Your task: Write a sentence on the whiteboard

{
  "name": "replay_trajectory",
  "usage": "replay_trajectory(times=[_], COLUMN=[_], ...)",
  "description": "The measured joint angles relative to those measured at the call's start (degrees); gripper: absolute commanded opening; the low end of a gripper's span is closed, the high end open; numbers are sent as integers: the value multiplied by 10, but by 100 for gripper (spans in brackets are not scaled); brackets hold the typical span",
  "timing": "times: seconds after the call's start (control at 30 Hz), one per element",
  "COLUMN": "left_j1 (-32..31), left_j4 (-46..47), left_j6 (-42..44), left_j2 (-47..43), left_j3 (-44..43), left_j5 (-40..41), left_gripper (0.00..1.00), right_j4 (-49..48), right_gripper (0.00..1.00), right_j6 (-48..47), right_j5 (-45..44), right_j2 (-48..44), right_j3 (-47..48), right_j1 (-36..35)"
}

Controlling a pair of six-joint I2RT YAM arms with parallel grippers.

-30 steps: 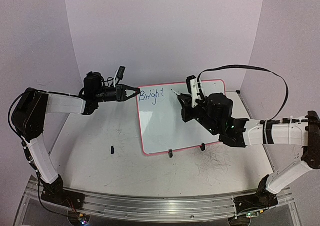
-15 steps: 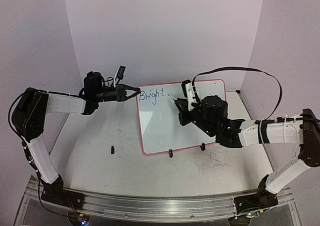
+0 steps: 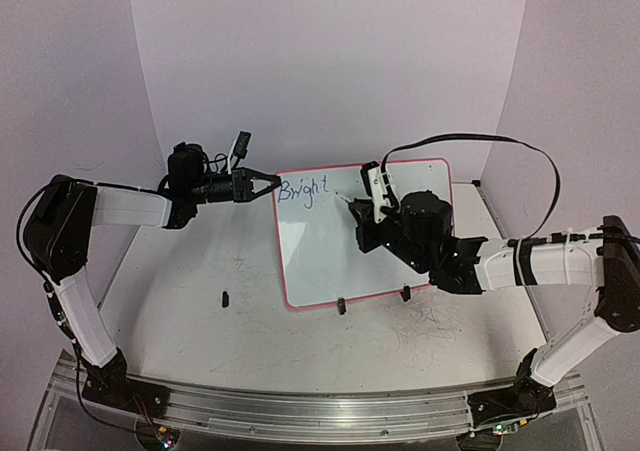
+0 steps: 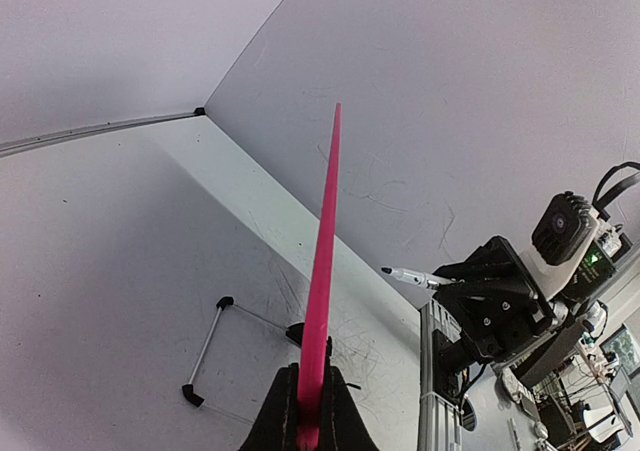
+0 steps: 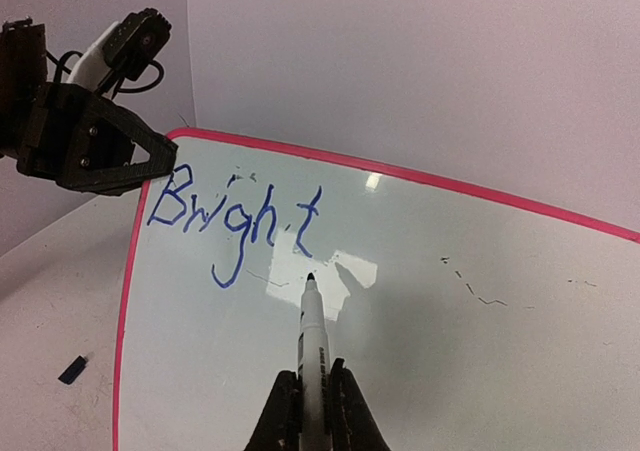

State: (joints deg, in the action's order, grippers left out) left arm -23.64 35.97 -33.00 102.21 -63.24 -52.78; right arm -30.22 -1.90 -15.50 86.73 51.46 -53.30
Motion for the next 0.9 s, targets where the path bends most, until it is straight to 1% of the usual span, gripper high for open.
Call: replay_trajectory(times=[0.27, 0.47, 0.9], left_j1=[0, 0, -1], left_j4=[0, 0, 0], left_j6=[0, 0, 0], left_j2=[0, 0, 0], left_j3=[0, 0, 0], left_j5=[0, 0, 0], left_gripper=[0, 0, 0], right_j4=[19, 21, 21], right_gripper=[0, 0, 0], right_j6=[-2, -2, 4], right_j5=[9, 13, -27], right_j2=[28, 28, 28], right_j3=[32, 33, 33], right_j1=[-1, -2, -2])
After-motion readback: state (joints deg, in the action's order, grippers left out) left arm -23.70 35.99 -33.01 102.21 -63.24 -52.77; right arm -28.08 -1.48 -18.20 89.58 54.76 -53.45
